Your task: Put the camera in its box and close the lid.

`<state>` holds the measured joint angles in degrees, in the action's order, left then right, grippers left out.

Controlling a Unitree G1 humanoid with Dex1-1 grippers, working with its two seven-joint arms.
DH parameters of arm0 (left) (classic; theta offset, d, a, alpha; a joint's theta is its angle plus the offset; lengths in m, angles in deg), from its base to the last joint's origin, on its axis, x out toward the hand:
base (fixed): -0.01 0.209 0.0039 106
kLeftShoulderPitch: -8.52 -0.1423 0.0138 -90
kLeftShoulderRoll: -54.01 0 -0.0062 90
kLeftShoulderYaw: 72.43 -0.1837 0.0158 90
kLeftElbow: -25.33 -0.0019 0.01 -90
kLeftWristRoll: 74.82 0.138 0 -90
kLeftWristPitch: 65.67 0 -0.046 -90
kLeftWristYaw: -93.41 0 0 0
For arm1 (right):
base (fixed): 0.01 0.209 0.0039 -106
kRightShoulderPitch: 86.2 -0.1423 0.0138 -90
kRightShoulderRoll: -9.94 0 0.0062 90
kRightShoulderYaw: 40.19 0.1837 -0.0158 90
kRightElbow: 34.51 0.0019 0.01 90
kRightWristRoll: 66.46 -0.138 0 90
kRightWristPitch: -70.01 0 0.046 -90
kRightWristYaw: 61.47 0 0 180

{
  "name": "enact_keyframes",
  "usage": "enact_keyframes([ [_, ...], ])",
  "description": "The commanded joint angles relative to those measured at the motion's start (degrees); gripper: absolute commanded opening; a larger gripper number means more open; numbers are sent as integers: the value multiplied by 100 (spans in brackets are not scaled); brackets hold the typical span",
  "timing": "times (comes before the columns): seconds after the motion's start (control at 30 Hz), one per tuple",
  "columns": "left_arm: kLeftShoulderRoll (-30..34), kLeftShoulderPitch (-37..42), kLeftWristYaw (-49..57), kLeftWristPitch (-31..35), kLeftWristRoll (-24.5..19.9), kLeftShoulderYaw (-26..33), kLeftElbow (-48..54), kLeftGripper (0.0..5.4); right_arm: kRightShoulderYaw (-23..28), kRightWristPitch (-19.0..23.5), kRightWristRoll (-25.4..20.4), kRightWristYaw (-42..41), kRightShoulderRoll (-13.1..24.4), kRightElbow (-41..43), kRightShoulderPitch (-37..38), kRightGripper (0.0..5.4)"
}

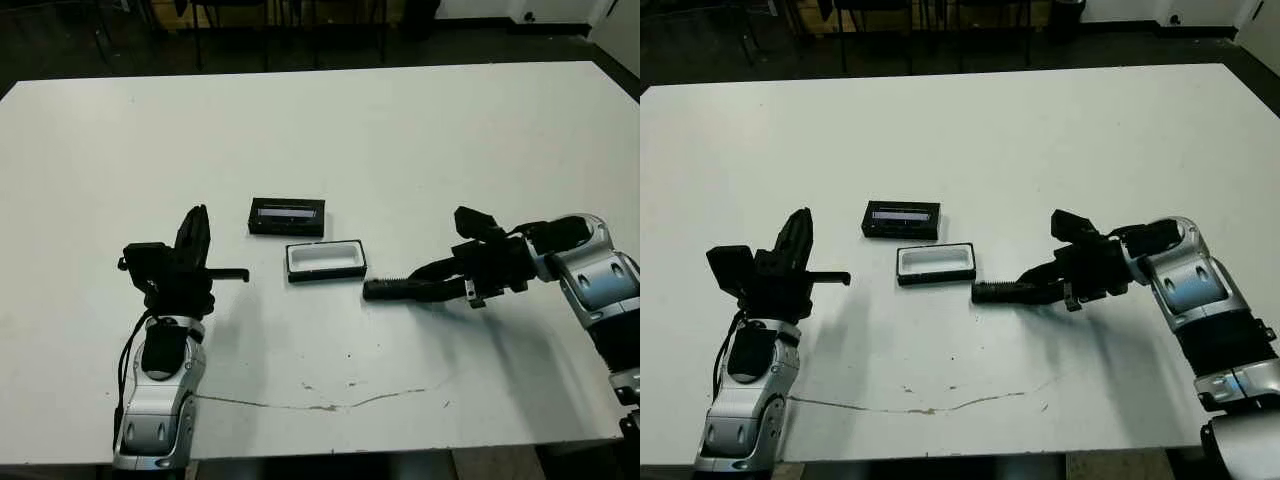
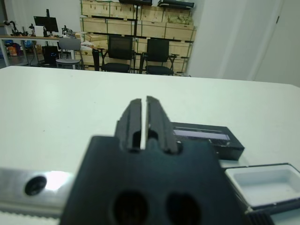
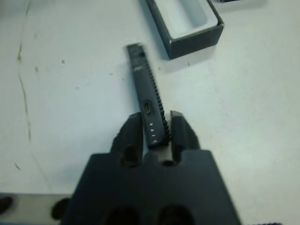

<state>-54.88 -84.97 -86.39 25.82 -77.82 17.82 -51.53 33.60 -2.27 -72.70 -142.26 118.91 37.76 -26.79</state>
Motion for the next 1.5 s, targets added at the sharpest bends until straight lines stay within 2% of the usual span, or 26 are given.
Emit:
enact_keyframes([
  [0.03, 45, -48, 2, 43, 4, 28, -93, 0, 193, 22, -69, 242, -40, -479, 55, 5],
  [0.1, 43, -41, 6, 63, 6, 26, -85, 0, 324, 57, -198, 304, -155, -853, 8, 4],
  [0.3, 21, -41, 55, 80, 58, -5, -62, 0, 353, -513, -100, 345, -194, -1339, -146, 4],
  [0.43, 9, -56, 90, 138, 107, -37, -31, 0, 574, -258, -504, 104, -403, -1668, -132, 4],
  [0.53, 12, -50, 53, 82, 86, -37, -76, 0, 788, -443, -748, -24, -559, -1920, -142, 4],
  [0.6, 4, -49, 51, 85, 77, -38, -78, 0, 875, -328, -894, -223, -610, -2076, -261, 4],
  [0.73, 9, -50, 52, 99, 100, -56, -69, 0, 1038, -191, -1065, -316, -506, -1763, -486, 4],
  [0.83, -1, -61, 58, 103, 101, -78, -62, 0, 1017, 36, -946, -113, -356, -1401, -707, 4],
  [1.03, -25, -117, 105, 139, 132, -127, 2, 0, 1095, -294, -1190, -441, -608, -1501, -1226, 4],
  [1.3, -49, -293, 153, 121, 178, -197, 114, 0, 872, -493, -841, -212, -469, -823, -1370, 4],
  [1.5, -110, -399, 202, 93, 188, -231, 119, 0, 538, -335, -650, -361, -463, -859, -1626, 4],
])
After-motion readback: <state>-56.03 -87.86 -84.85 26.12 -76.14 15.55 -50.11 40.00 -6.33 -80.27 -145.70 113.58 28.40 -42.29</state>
